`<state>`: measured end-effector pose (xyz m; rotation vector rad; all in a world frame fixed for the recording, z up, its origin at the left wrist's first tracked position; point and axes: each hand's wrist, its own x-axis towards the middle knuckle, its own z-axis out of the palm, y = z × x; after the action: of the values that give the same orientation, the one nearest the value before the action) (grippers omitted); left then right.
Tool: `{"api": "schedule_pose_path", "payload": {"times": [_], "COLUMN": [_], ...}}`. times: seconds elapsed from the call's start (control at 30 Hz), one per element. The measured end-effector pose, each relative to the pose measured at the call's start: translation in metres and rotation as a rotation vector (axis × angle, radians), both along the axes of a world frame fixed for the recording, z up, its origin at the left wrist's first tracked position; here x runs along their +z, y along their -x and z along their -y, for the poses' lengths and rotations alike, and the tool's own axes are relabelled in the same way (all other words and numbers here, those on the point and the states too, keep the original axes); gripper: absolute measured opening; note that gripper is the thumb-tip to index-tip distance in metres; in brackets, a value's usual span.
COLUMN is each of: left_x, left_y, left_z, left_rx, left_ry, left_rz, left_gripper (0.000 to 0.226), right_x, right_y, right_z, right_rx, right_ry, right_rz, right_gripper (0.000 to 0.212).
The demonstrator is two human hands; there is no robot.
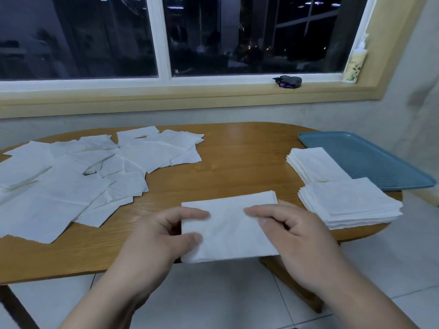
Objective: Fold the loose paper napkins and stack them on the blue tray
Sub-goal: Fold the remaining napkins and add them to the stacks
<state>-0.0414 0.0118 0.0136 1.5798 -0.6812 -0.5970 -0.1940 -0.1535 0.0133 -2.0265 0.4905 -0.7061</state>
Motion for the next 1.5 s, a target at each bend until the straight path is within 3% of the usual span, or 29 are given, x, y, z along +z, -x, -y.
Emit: {"api": "schedule_pose_path", "payload": {"times": [0.2,0.33,0.47,0.7,1.03,1.13,1.23,1.5], "left_x": [0.006,0.014,0.021,0.008,-0.012,-0.02,-0.022,-0.028], "left_y": [0.024,0.032,0.041,0.029,0.004,0.016,0.017,-0.02], "left_z": [0.042,0.078,0.107,0.121,0.131,0.126,0.129,0.161], "left_rx": [-0.047,-0.079,-0.095,0.039,0.053,-0.104,-0.171,-0.275], "left_ry": [-0.015,-0.023,-0.059,-0.174,-0.329,-0.389,-0.5,-0.51], "left_rz": [-0.012,0.056,0.157,0.23,0.7,0.807,0.924,0.98], "left_gripper": [0.025,0.04,0.026,0.029,0.019,0.027,0.035,0.041], "right_x": [0.007,0.018,0.021,0.0,-0.009,-0.007,-0.009,-0.014], "right_y": [0.037,0.057,0.071,0.061,0.03,0.026,0.033,0.051], "right_z": [0.022,0.048,0.071,0.064,0.039,0.036,0.034,0.036], "right_rx": [-0.118,-0.201,-0.298,-0.287,-0.298,-0.293,-0.296,-0.373], "right_ry": [-0.063,-0.056,-0.054,-0.137,-0.126,-0.064,-0.019,0.016], "right_rz": [0.045,0.051,0.05,-0.037,-0.194,-0.249,-0.279,-0.269], "right_gripper": [0.03,0.025,0.022,0.017,0.053,0.056,0.051,0.017]}}
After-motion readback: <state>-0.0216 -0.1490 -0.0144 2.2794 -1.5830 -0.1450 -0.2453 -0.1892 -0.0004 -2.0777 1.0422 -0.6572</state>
